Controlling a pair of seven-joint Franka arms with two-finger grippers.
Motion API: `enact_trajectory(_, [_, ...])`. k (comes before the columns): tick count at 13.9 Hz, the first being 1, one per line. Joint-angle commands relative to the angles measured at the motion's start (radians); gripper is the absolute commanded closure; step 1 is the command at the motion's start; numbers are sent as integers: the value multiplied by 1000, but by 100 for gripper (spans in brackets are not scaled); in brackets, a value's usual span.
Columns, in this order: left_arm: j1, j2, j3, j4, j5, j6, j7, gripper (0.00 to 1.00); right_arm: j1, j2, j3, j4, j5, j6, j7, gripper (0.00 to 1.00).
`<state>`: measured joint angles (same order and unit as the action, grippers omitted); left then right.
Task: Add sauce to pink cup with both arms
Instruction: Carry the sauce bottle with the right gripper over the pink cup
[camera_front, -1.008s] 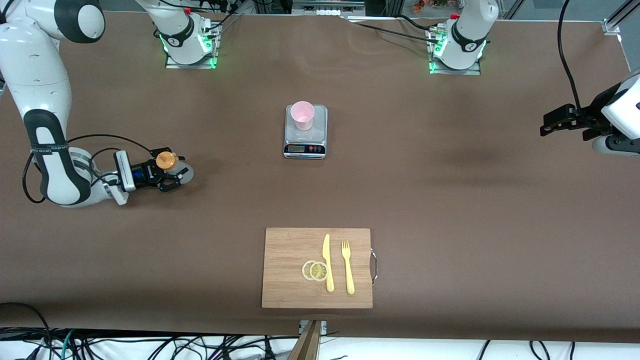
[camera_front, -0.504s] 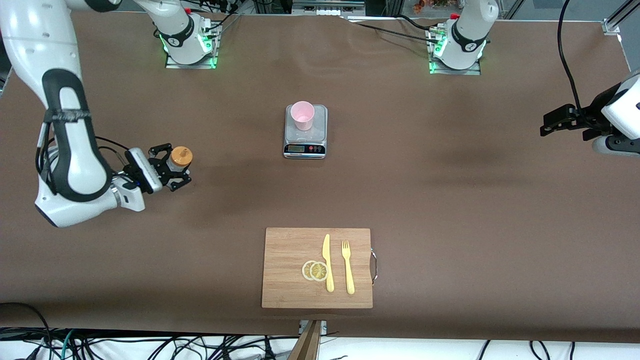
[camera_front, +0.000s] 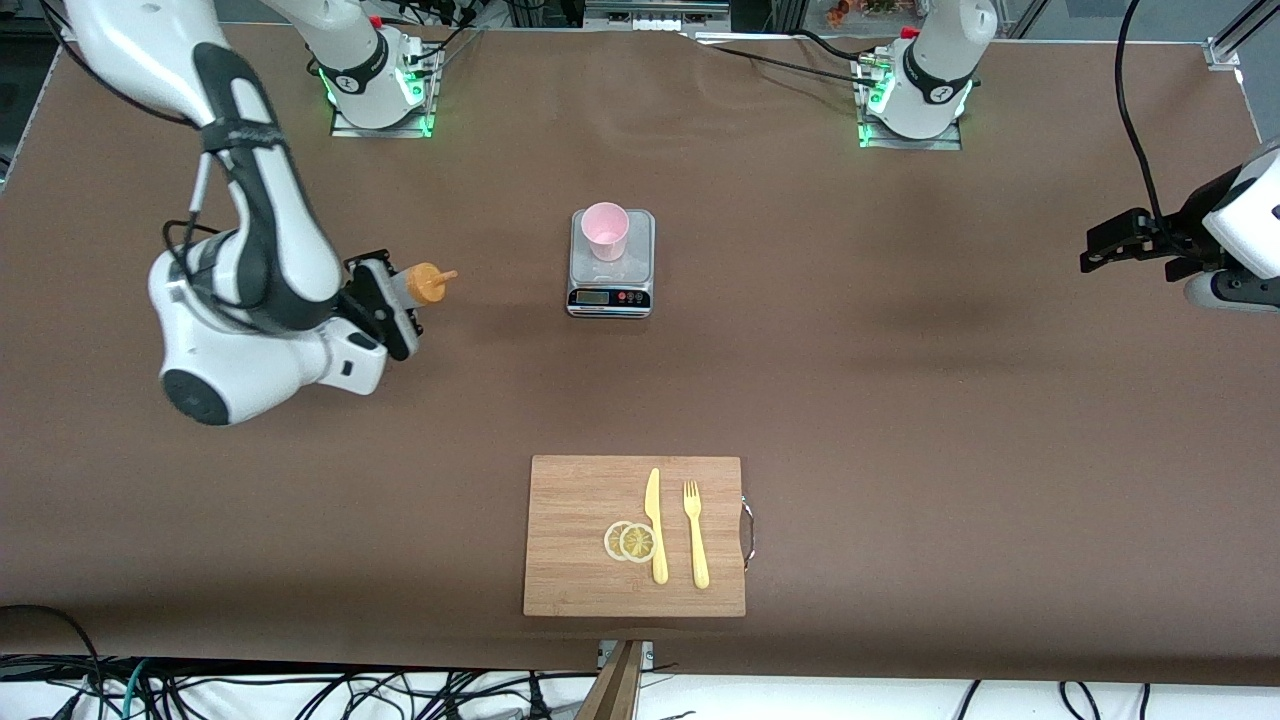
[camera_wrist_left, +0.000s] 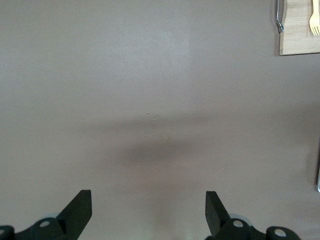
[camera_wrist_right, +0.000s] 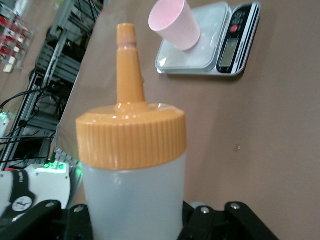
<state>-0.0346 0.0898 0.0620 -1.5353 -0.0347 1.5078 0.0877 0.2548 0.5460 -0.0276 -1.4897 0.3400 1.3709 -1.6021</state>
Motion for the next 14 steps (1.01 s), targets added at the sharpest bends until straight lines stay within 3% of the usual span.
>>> enact_trajectory(1, [-4, 16, 2, 35, 12, -18, 20, 0, 102, -41, -8, -20, -105, -4, 143, 100])
enact_trajectory(9, [-2, 18, 4, 35, 10, -17, 24, 0, 401, -43, -9, -21, -324, -7, 496, 100])
enact_trajectory(14, [-2, 22, 4, 35, 10, -17, 24, 0, 500, -1, -9, -21, -381, -6, 643, 100])
